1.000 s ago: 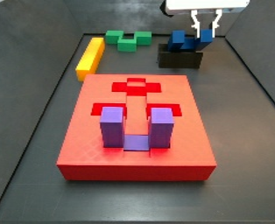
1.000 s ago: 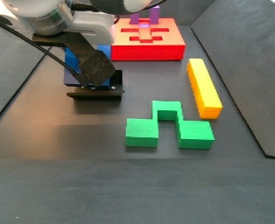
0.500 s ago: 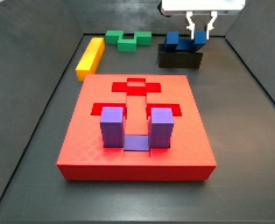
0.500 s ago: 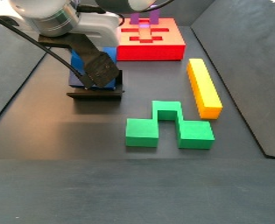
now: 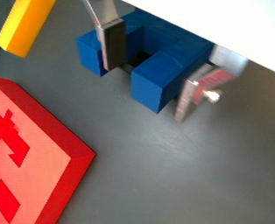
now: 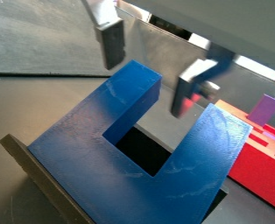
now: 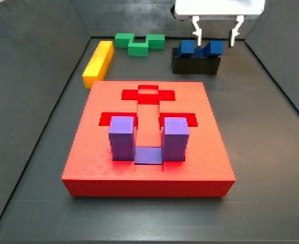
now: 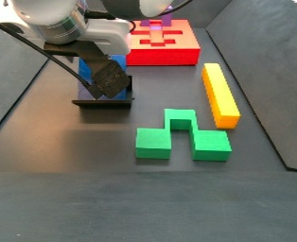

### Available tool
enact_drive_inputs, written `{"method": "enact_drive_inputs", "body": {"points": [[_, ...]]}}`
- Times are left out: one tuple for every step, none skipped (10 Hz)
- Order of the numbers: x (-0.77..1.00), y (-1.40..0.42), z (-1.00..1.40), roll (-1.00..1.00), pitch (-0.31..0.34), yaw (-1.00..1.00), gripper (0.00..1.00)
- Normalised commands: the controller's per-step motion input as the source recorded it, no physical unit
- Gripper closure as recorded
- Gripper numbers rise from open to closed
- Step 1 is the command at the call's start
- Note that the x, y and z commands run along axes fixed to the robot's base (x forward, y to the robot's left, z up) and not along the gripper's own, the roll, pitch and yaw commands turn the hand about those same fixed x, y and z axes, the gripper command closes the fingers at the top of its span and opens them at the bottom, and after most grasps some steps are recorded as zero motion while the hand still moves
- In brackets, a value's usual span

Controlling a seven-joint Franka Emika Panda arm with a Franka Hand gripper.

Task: Pick up the blue object. Move up. Place the blue object on the fixture. Regrasp the blue object. Move to above the board. Insert the blue object.
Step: Regrasp the blue object.

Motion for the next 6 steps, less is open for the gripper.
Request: {"method": "enact_drive_inputs", "body": {"points": [[0.03,0.00,0.00,0.00,0.000,0.00,0.00],[0.01,0.11,0.27,-0.27,0.000,0.00,0.00],[0.11,0.22,0.94,-0.24,0.166,0.00,0.00],[0.12,0.13,1.00,-0.03,0.254,0.00,0.00],[0.02,0.00,0.59,0.56,0.340,0.02,0.00],[0.01,-0.21,0.22,1.00,0.477,0.12,0.00]]}}
